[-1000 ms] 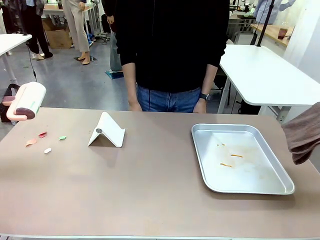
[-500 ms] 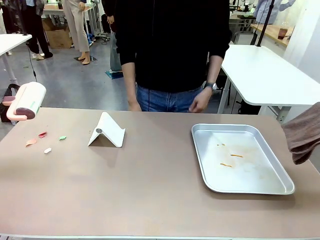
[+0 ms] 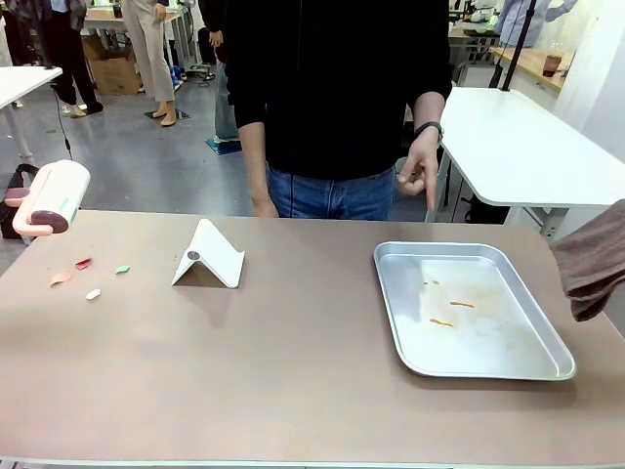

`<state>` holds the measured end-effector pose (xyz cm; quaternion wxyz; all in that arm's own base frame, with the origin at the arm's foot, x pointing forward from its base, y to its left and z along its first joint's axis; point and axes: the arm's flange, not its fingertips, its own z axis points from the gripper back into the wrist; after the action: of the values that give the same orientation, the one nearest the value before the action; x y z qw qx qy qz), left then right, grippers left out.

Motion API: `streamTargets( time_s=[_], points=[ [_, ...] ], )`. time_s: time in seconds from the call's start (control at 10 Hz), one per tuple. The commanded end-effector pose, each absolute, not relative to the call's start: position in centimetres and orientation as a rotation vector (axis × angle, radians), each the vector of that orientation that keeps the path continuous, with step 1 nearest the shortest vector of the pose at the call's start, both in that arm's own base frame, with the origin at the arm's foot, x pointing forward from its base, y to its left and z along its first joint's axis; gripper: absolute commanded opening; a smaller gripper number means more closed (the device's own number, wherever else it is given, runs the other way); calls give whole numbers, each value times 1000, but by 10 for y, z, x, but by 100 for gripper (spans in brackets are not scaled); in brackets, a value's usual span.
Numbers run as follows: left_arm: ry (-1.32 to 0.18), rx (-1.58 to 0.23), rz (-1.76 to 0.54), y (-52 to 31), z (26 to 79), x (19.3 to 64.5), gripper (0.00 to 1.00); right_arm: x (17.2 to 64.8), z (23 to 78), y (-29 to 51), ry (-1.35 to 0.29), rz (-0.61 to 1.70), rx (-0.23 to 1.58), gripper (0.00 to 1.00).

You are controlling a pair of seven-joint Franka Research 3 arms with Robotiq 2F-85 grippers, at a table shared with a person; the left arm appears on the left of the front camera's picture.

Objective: Clean the surface of the table.
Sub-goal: If a person points to the right, clean the right side of the table with your right hand, and if they point to the left, clean the left side with your left hand.

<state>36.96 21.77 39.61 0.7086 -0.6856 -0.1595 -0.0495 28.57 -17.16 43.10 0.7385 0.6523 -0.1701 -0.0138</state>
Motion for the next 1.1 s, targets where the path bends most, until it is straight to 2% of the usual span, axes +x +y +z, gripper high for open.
streamTargets(
  time_s=[0.0, 0.6, 0.7, 1.0],
  points=[
    [-358, -1534, -134, 218, 399, 368, 0, 286, 437, -171, -374, -42, 1441, 0],
    [-358, -1534, -134, 218, 399, 368, 0, 286, 437, -171, -374, -42, 1441, 0],
    [-358, -1534, -134, 218, 399, 368, 0, 286, 431, -172, -373, -30, 1432, 8],
    [-358, -1534, -134, 218, 399, 368, 0, 319, 440, -138, -255, 131, 1307, 8]
  ],
)
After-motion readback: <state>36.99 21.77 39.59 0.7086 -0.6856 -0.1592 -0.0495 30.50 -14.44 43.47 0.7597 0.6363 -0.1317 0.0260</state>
